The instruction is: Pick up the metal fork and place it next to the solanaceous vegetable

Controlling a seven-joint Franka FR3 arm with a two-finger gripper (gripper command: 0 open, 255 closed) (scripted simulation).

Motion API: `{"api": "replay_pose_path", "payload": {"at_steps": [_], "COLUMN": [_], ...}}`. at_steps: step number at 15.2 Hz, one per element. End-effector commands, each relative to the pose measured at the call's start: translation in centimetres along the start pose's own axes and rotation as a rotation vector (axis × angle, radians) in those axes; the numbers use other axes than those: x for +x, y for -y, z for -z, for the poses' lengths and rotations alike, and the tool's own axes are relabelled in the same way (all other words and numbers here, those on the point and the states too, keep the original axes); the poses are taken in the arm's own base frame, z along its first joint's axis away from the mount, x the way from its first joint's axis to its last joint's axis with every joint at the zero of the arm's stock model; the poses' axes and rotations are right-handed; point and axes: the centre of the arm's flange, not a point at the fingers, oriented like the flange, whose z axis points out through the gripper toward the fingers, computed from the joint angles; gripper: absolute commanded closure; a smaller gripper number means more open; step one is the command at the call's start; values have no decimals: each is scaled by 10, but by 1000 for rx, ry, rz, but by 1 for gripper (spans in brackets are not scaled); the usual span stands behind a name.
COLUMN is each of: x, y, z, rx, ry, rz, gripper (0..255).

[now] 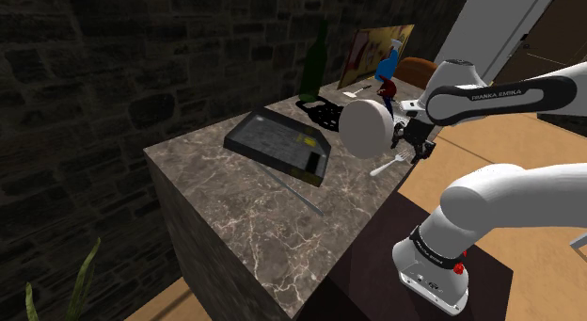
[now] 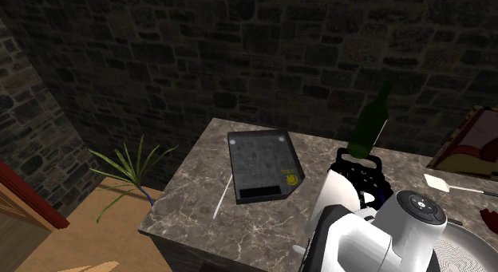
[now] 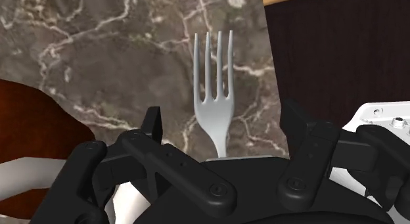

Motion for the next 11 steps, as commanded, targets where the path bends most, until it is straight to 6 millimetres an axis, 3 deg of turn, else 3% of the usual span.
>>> {"api": "replay_pose_path", "payload": {"at_steps": [1,5,11], "x": [1,1,1], "y": [-1,-1,-1], "z": [1,51,51], "rx": [-5,-5,-5], "ry": [1,1,1], "rz": [4,4,4], "gripper": [0,0,0]}}
